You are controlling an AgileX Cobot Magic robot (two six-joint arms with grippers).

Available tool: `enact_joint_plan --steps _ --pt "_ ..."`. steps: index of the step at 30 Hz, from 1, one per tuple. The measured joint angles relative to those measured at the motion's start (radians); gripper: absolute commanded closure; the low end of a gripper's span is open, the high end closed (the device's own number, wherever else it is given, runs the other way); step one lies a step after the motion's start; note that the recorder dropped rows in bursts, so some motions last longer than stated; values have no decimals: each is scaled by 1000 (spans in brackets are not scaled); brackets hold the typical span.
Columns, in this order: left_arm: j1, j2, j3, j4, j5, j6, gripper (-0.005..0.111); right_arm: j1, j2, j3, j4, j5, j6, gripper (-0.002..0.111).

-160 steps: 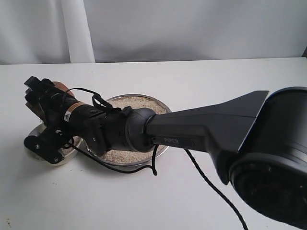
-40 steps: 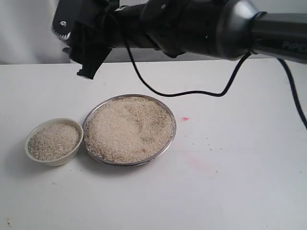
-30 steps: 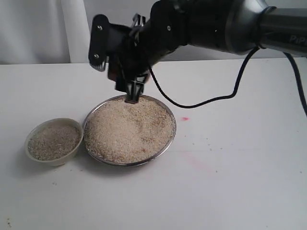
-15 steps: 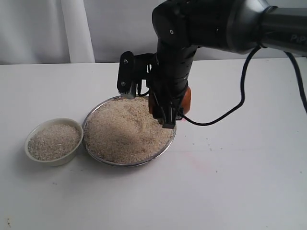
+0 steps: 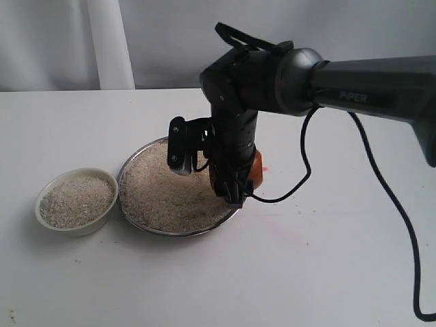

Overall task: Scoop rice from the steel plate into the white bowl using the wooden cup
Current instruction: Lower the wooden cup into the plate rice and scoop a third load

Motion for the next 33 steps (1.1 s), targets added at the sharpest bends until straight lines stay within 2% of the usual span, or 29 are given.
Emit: enact_joint_plan --steps 19,33 --pt "0 0 0 0 0 0 107 7 84 -28 -59 -62 -40 108" --pt "0 0 0 0 0 0 107 6 98 -28 50 -107 -119 108"
